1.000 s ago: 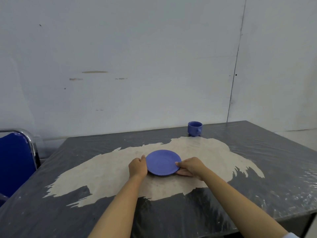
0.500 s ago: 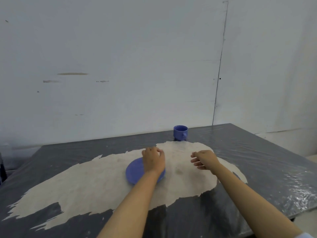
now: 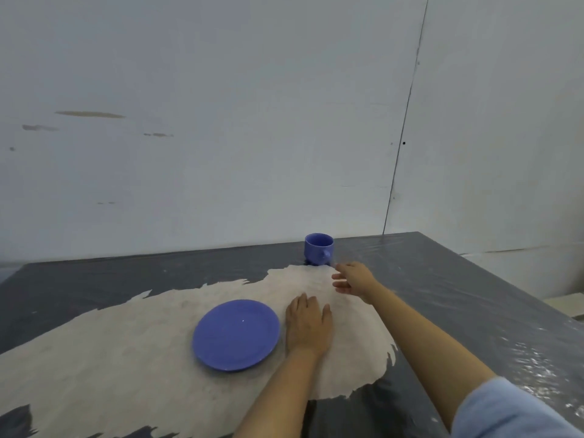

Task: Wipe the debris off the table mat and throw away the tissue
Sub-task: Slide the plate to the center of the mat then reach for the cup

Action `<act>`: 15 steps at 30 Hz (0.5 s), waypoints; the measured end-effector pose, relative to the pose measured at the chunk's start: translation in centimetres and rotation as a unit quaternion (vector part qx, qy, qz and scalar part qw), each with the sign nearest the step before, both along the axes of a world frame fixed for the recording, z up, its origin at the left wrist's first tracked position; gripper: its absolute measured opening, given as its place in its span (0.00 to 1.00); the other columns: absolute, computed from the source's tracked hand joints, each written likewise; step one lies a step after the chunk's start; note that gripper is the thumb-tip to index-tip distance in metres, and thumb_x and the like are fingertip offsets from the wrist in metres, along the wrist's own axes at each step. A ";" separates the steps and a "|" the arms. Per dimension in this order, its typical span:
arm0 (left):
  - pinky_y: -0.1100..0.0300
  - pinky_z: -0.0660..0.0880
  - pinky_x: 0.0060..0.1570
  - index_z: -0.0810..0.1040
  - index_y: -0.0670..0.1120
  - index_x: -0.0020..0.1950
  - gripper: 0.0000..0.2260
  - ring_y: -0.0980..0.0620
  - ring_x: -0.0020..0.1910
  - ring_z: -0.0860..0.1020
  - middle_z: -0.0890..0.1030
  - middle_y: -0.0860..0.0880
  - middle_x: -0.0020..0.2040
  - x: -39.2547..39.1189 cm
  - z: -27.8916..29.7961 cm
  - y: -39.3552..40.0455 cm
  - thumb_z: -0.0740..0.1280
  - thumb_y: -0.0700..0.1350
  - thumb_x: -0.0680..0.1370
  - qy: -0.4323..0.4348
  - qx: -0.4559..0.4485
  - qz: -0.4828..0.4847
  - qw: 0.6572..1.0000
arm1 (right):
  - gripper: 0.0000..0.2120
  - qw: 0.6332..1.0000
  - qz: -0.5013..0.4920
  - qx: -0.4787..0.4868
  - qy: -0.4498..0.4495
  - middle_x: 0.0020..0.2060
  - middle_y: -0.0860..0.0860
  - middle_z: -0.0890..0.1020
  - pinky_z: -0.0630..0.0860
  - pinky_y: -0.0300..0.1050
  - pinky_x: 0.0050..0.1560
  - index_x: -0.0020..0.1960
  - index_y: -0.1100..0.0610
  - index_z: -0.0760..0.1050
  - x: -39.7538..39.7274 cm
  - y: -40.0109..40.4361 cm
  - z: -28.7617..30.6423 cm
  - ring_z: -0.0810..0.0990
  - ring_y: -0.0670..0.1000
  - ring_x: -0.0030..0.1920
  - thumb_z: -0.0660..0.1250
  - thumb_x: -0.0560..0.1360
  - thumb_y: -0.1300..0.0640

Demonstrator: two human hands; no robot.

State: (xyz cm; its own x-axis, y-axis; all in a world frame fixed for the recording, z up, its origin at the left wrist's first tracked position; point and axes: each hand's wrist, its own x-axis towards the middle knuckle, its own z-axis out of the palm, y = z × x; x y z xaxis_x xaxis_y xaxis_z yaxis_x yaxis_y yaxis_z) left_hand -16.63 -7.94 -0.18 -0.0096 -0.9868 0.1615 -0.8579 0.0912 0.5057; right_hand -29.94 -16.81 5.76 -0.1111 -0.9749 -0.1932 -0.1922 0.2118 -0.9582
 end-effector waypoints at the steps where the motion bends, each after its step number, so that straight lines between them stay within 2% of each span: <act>1: 0.52 0.52 0.77 0.63 0.45 0.75 0.25 0.49 0.77 0.58 0.62 0.47 0.78 0.0 -0.1 -0.1 0.48 0.56 0.83 -0.003 -0.009 0.000 1.000 | 0.21 1.000 0.002 -0.003 -0.017 0.51 0.59 0.80 0.80 0.45 0.40 0.68 0.63 0.70 0.5 -0.6 0.2 0.81 0.55 0.45 0.65 0.79 0.53; 5: 0.55 0.51 0.77 0.65 0.47 0.75 0.23 0.51 0.77 0.59 0.64 0.49 0.77 -0.1 -0.4 -0.3 0.48 0.55 0.83 0.007 -0.022 0.010 1.000 | 0.22 0.997 -0.003 -0.008 -0.077 0.57 0.60 0.77 0.80 0.48 0.44 0.70 0.61 0.66 2.4 -2.8 0.5 0.80 0.56 0.49 0.64 0.80 0.52; 8: 0.56 0.51 0.77 0.65 0.47 0.74 0.23 0.52 0.76 0.60 0.65 0.49 0.76 0.1 -0.5 -0.5 0.48 0.54 0.83 0.009 -0.027 0.010 1.000 | 0.22 0.994 -0.026 0.005 -0.109 0.61 0.62 0.77 0.80 0.50 0.51 0.70 0.63 0.65 3.3 -4.2 0.4 0.80 0.57 0.50 0.64 0.80 0.54; 10: 0.57 0.51 0.77 0.68 0.47 0.72 0.22 0.52 0.75 0.61 0.67 0.49 0.75 0.2 -0.4 -0.4 0.49 0.54 0.83 0.019 -0.035 0.011 0.999 | 0.22 0.990 -0.033 0.025 -0.132 0.58 0.62 0.79 0.79 0.49 0.53 0.69 0.65 0.66 3.6 -4.8 0.3 0.79 0.56 0.49 0.64 0.80 0.54; 12: 0.57 0.52 0.76 0.70 0.47 0.71 0.21 0.52 0.75 0.62 0.69 0.49 0.74 0.3 -0.2 -0.3 0.49 0.53 0.83 0.025 -0.035 0.010 0.999 | 0.22 0.991 -0.021 0.040 -0.128 0.51 0.60 0.79 0.78 0.49 0.50 0.69 0.63 0.67 3.8 -5.0 -0.1 0.80 0.55 0.45 0.62 0.81 0.51; 15: 0.57 0.52 0.76 0.70 0.46 0.71 0.22 0.52 0.75 0.63 0.69 0.49 0.74 0.2 -0.1 -0.2 0.49 0.54 0.83 0.034 -0.025 0.009 0.999 | 0.21 0.993 -0.022 0.031 -0.108 0.57 0.61 0.78 0.79 0.50 0.53 0.68 0.60 0.67 4.0 -5.0 -0.8 0.79 0.56 0.49 0.59 0.81 0.47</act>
